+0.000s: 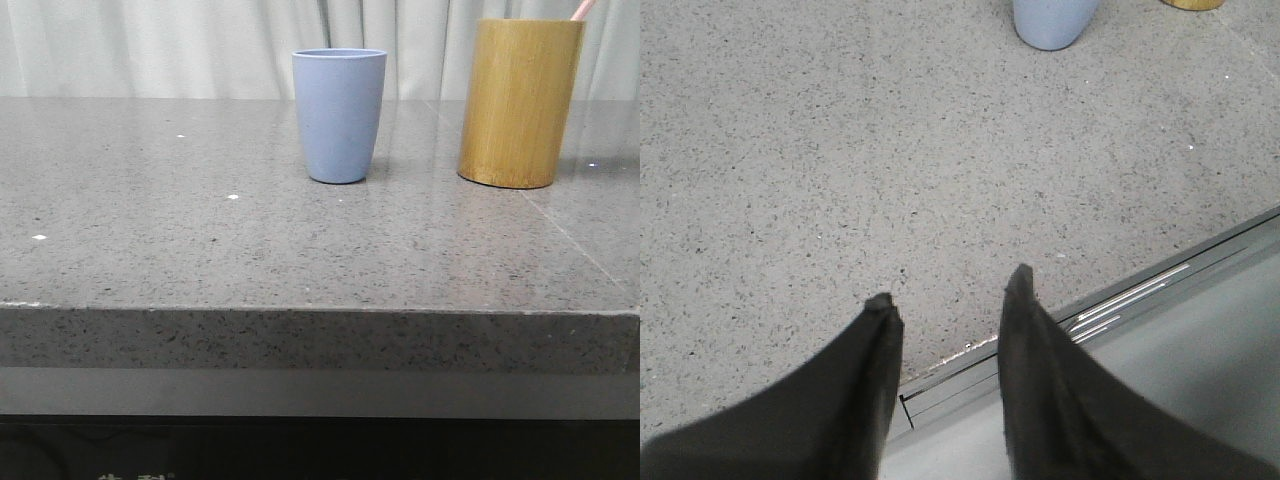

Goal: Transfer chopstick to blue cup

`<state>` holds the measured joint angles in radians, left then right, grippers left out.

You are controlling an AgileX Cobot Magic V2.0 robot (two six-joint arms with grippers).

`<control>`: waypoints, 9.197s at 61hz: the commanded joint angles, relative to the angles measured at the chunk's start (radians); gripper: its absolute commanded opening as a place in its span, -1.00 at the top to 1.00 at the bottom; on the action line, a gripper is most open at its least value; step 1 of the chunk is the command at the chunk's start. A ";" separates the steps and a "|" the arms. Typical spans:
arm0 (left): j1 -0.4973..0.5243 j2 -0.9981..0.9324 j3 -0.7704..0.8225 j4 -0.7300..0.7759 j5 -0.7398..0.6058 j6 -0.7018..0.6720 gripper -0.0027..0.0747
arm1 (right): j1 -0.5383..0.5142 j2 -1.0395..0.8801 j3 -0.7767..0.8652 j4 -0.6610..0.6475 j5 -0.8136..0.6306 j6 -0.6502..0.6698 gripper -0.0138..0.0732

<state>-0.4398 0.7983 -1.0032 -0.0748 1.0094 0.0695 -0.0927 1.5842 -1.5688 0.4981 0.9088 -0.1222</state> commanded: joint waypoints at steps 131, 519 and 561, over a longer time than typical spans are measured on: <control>0.001 -0.004 -0.024 -0.037 -0.106 0.001 0.28 | 0.544 0.196 -0.459 -0.260 -0.004 -0.189 0.52; 0.394 -0.825 1.019 -0.059 -1.087 0.002 0.98 | 0.167 -1.558 1.441 -0.506 -0.805 0.241 0.96; 0.394 -0.825 1.019 -0.059 -1.087 0.002 0.98 | 0.157 -1.616 1.592 -0.447 -0.975 0.241 0.96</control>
<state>-0.0386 -0.0033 0.0023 -0.1269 0.0000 0.0720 0.0724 -0.0102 0.0260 0.0502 0.0199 0.1215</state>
